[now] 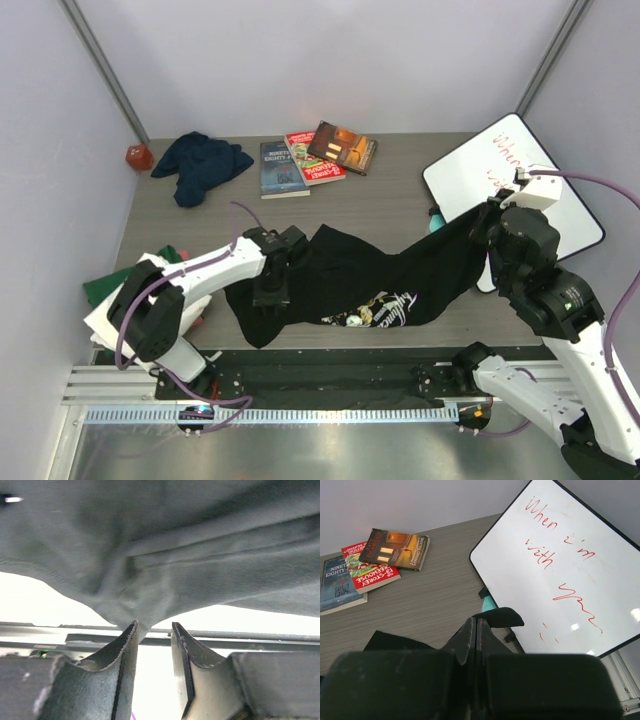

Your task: Fold and stack the t-shirts

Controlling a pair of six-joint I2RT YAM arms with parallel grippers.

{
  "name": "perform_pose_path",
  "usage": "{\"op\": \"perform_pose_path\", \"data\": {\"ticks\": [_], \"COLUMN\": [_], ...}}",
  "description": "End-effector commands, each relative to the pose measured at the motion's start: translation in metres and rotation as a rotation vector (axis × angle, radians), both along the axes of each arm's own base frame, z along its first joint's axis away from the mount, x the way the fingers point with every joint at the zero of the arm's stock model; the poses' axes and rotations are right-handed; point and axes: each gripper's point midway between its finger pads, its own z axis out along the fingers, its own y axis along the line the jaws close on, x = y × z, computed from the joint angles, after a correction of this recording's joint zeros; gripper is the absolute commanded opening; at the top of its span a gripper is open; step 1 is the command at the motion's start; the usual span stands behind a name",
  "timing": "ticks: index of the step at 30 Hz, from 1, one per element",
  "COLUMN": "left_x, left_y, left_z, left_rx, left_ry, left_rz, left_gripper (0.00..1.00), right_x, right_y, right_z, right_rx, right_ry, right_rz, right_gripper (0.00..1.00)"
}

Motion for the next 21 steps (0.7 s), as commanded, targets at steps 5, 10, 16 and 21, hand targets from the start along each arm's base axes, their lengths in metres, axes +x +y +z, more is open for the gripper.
{"op": "perform_pose_path", "data": {"ticks": [5, 10, 16, 21], "left_x": [0.009, 0.005, 0.002, 0.010], "left_y": [0.034, 0.054, 0.065, 0.066], "left_z": [0.009, 0.000, -0.009, -0.010], "left_rx": [0.044, 0.044, 0.051, 0.051], "left_ry": [-0.059, -0.059, -0.054, -0.069], "left_rz": [0.114, 0.206, 0.242, 0.254], "left_gripper": [0.38, 0.39, 0.39, 0.39], "right_x": [-0.001, -0.001, -0.001, -0.003], "right_y": [-0.006, -0.005, -0.004, -0.006], "right_z": [0.017, 0.016, 0.015, 0.017], "right_rx": [0.013, 0.013, 0.015, 0.016], "right_ry": [-0.063, -0.061, -0.058, -0.065], "right_rz": [-0.024, -0.021, -0.017, -0.018], "right_gripper": [0.01, 0.01, 0.01, 0.01]}}
